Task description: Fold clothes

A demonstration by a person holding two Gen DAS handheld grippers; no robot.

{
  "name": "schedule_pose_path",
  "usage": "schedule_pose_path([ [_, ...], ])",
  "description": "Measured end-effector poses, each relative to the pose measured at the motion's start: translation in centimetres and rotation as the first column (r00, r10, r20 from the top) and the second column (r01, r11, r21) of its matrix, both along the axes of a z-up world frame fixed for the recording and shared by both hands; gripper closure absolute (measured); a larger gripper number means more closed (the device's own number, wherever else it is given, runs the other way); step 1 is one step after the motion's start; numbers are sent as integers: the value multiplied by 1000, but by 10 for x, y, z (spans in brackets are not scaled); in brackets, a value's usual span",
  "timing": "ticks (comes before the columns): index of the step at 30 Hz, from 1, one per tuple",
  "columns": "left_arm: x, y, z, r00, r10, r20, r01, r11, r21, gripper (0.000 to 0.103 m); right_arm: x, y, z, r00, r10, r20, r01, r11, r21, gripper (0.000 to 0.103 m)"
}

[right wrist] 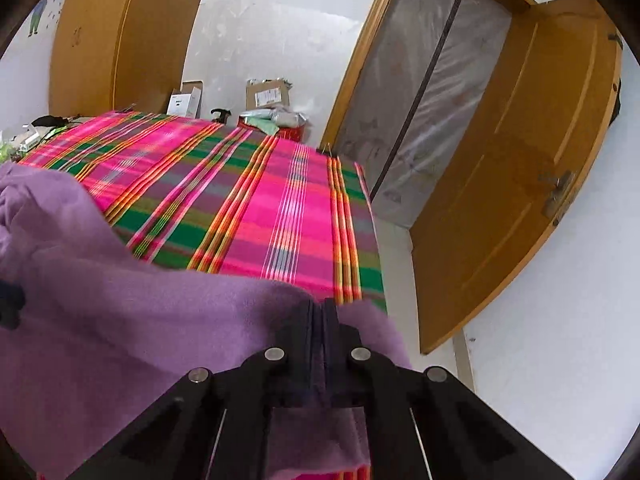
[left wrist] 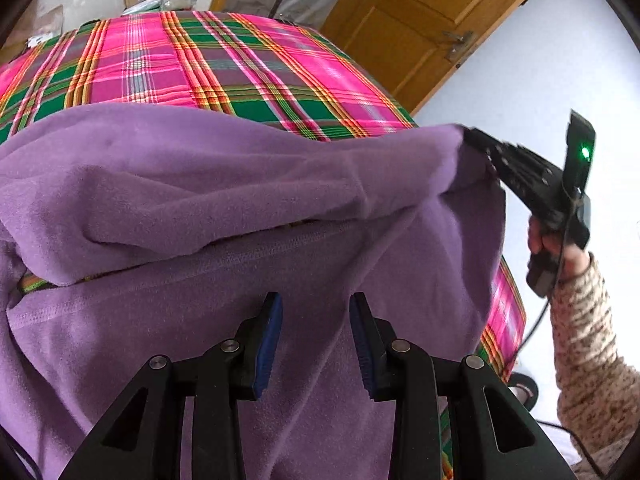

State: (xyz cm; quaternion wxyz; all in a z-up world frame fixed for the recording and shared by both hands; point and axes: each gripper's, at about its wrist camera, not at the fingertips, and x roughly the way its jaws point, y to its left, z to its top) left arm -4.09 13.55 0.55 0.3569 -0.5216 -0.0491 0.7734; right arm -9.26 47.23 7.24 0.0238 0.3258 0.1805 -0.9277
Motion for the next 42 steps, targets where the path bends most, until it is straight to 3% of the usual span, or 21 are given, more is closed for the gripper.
schedule_pose_path([
  [5, 1, 0, 0, 1000, -15, -14, 15, 1000, -4, 67, -25, -3, -1, 1000, 3, 6, -4, 1000, 18, 98],
  [11, -4, 0, 1, 1000, -14, -9, 14, 1000, 3, 67, -44, 5, -13, 996, -27, 84, 30, 999, -27, 98],
  [12, -4, 1, 1, 1000, -11, -7, 11, 1000, 3, 67, -43, 7, -12, 995, -35, 90, 40, 998, -57, 96],
  [14, -6, 4, 2, 1000, -9, -11, 9, 1000, -6, 67, -40, 14, -8, 994, -53, 99, 66, 989, -133, 82],
  [16, -8, 5, 3, 1000, -5, -11, 5, 1000, -8, 67, -27, 30, 1, 992, -85, 95, 106, 961, -254, 69],
  [18, -10, 6, 3, 1000, 1, -9, -1, 1000, -6, 67, -6, 48, 10, 988, -124, 89, 148, 915, -376, 66],
  [21, -13, 9, 5, 1000, 8, -20, -8, 1000, -11, 67, 33, 68, 17, 979, -194, 66, 202, 874, -441, 66],
  [24, -14, 15, 9, 999, 4, -42, -5, 1000, -24, 67, 67, 82, 12, 961, -263, 85, 271, 836, -476, 64],
  [30, -16, 30, 19, 998, -21, -55, 21, 1000, -3, 67, 97, 98, -7, 936, -325, 135, 348, 798, -491, 64],
  [34, -18, 44, 26, 997, -39, -65, 40, 999, 5, 67, 91, 98, -6, 948, -292, 129, 316, 795, -518, 64],
  [37, -22, 50, 32, 997, -2, -83, 4, 1000, 26, 67, 85, 96, -9, 928, -310, 208, 372, 720, -586, 64],
  [39, -27, 57, 33, 997, 3, -75, 1, 999, 43, 67, 88, 90, -14, 933, -284, 220, 357, 667, -654, 64],
  [42, -29, 69, 31, 998, -15, -65, 17, 999, 33, 67, 84, 76, -26, 934, -260, 246, 358, 668, -652, 64],
])
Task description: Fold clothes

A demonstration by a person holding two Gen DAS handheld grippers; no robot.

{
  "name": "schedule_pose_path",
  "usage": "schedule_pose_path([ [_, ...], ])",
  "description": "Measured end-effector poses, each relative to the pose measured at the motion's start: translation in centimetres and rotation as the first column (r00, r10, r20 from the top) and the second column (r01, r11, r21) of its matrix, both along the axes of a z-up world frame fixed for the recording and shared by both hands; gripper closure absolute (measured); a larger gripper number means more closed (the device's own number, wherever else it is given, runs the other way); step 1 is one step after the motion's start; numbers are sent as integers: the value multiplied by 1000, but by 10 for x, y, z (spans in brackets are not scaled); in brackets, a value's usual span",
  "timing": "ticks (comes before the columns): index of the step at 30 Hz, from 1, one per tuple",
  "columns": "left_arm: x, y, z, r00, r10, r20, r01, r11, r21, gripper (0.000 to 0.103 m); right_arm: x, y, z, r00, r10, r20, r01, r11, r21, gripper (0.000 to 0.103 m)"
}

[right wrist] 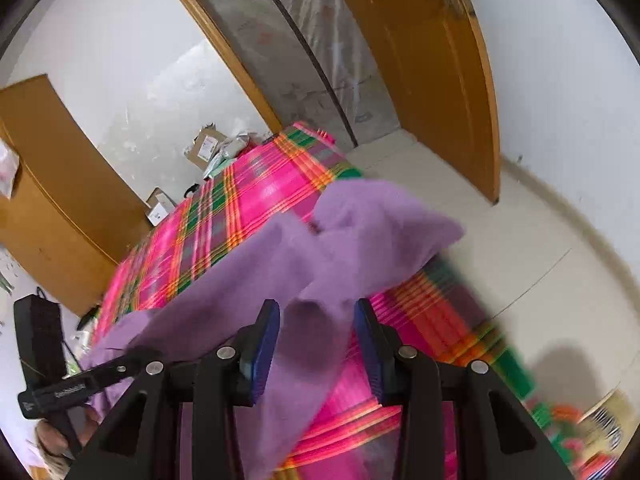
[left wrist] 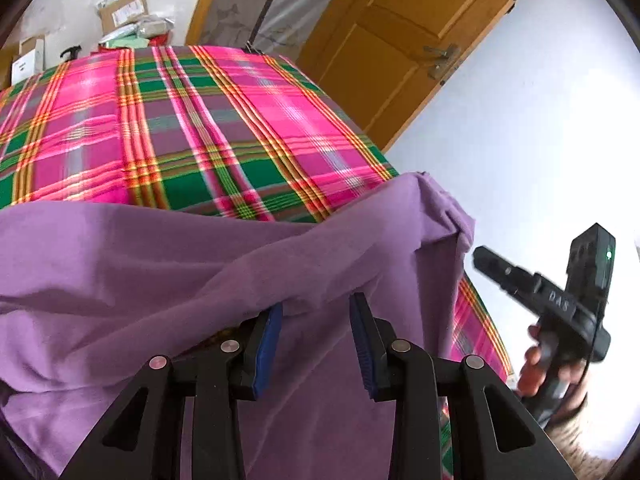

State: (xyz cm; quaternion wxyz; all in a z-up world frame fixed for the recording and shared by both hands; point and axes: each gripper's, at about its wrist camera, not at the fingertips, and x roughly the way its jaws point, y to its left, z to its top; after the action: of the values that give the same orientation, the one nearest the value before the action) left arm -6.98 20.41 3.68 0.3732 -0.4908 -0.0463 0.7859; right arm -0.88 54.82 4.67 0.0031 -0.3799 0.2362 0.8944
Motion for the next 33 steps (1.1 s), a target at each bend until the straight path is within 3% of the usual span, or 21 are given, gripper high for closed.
schedule_pose_path([
  [4, 0, 7, -8, 1000, -12, 11, 13, 1000, -25, 67, -7, -6, -7, 1000, -24, 14, 24, 998, 55, 64],
  [6, -5, 4, -13, 1000, 21, 13, -20, 999, -41, 67, -6, -3, -10, 999, -38, 11, 38, 997, 64, 75],
  [7, -8, 2, -15, 999, 34, 20, -34, 999, -42, 67, -4, -1, -11, 999, -49, 15, 48, 996, 69, 89],
  [10, -16, -3, -18, 998, 62, 33, -61, 997, -44, 67, 5, 1, -9, 998, -63, -3, 63, 992, 107, 93],
  [19, -34, -19, -18, 987, 156, 38, -155, 988, -25, 67, 53, 3, 8, 996, -86, -30, 89, 988, 127, 94],
  [23, -36, -24, -15, 984, 175, 31, -174, 984, -20, 67, 66, 0, 2, 998, -63, 16, 60, 987, 147, 93],
  [26, -34, -27, -14, 984, 175, 30, -174, 984, -20, 67, 68, -5, -7, 996, -53, 68, 38, 978, 206, 92],
  [30, -31, -31, -10, 983, 184, 23, -183, 983, -21, 67, 79, -12, 8, 999, -28, 25, 18, 946, 323, 89],
  [33, -27, -35, -4, 982, 188, 15, -188, 982, -10, 67, 80, -19, 28, 999, 20, -48, 2, 910, 415, 81],
])
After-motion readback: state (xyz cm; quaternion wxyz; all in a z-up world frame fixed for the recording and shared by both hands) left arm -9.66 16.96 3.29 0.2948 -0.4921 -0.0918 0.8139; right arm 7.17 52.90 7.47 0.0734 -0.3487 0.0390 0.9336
